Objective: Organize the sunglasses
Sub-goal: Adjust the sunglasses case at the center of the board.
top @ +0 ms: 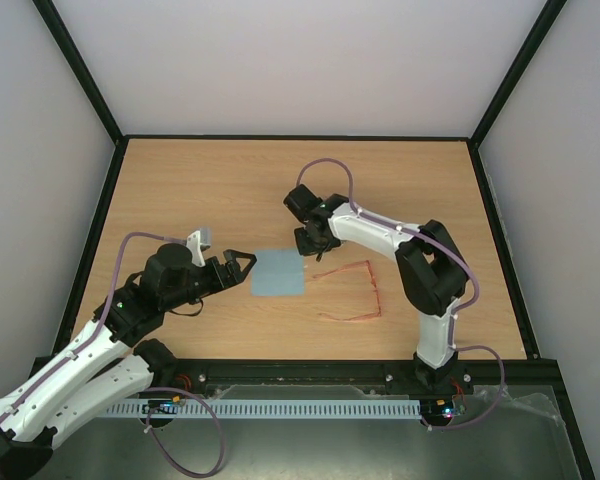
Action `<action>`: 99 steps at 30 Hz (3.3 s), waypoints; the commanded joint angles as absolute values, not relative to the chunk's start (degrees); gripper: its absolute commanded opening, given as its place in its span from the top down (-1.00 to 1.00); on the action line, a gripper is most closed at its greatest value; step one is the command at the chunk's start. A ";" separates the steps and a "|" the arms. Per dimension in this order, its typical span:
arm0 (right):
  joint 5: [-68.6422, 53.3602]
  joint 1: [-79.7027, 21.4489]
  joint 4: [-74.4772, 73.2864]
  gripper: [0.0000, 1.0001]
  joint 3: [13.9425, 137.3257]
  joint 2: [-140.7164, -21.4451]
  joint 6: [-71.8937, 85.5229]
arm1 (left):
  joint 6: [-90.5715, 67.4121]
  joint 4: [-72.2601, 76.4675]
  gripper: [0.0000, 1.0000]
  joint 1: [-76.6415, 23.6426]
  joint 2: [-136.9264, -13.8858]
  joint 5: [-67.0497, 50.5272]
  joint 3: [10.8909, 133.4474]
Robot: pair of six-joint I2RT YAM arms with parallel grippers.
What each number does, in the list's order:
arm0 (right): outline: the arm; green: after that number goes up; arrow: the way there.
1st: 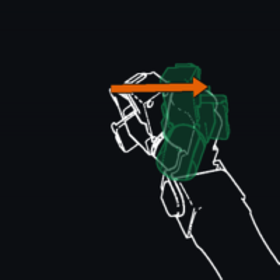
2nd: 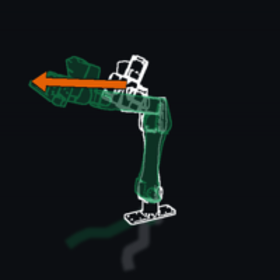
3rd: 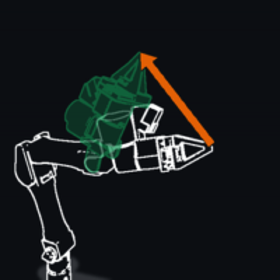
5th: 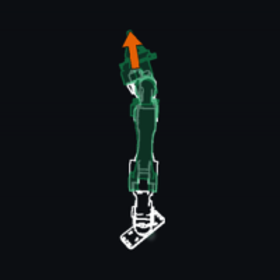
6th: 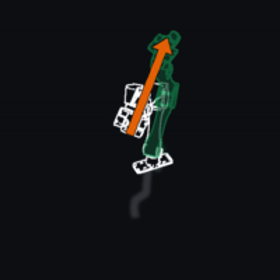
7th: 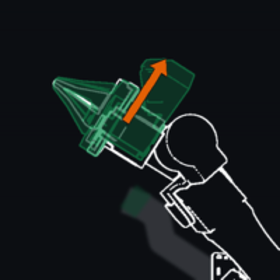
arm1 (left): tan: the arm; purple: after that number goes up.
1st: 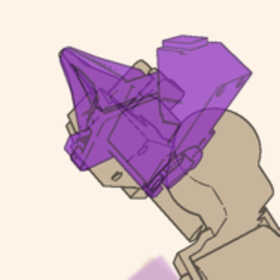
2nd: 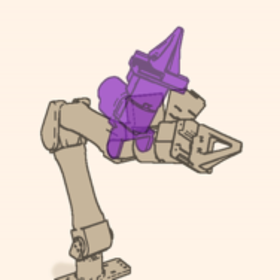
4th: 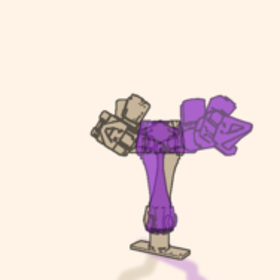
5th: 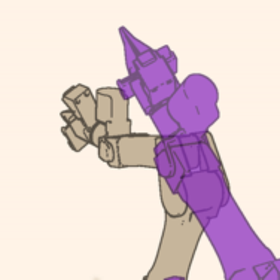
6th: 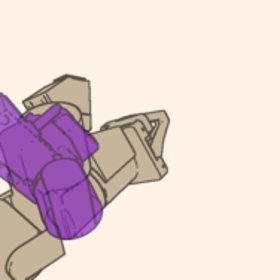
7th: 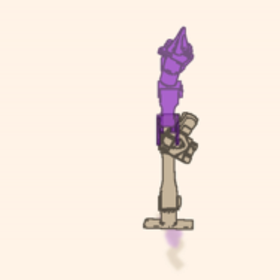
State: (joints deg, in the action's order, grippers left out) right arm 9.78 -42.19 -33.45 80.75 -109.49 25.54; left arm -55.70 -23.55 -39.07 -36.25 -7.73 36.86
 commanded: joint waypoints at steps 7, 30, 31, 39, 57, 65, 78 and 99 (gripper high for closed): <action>11.67 -42.41 -36.28 0.72 88.06 -114.59 25.71 | -55.62 -23.47 -0.99 -38.76 -36.08 -8.01 36.72; 11.27 -33.52 -39.99 0.69 104.76 -120.90 22.10 | -55.72 -25.32 -0.99 -38.76 -34.92 -7.26 37.56; 11.28 -32.38 -39.68 0.68 103.38 -119.92 21.74 | -55.70 -25.33 -0.99 -38.76 -34.80 -7.15 37.58; 10.71 -26.14 -35.14 0.67 93.68 -116.83 20.42 | -55.92 -24.00 -0.98 -38.76 -35.70 -7.86 36.90; 13.18 -24.61 -32.37 0.66 82.70 -112.71 20.16 | -55.61 -23.53 -0.98 -38.77 -37.38 -8.30 37.84; 10.41 -24.61 -30.09 0.64 75.20 -107.31 21.87 | -55.36 -22.42 -0.98 -38.76 -38.49 -8.92 37.86; 0.46 -25.23 -25.69 0.54 69.64 -104.04 26.84 | -55.13 -21.89 -0.98 -38.76 -39.23 -9.27 38.08; 5.85 -25.58 -29.13 0.31 78.51 -106.95 17.17 | -55.43 -23.20 -0.99 -38.77 -37.94 -8.38 37.74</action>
State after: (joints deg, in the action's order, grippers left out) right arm 4.62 -25.47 -25.80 77.17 -102.32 20.62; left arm -55.70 -22.61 -39.07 -39.11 -8.58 36.91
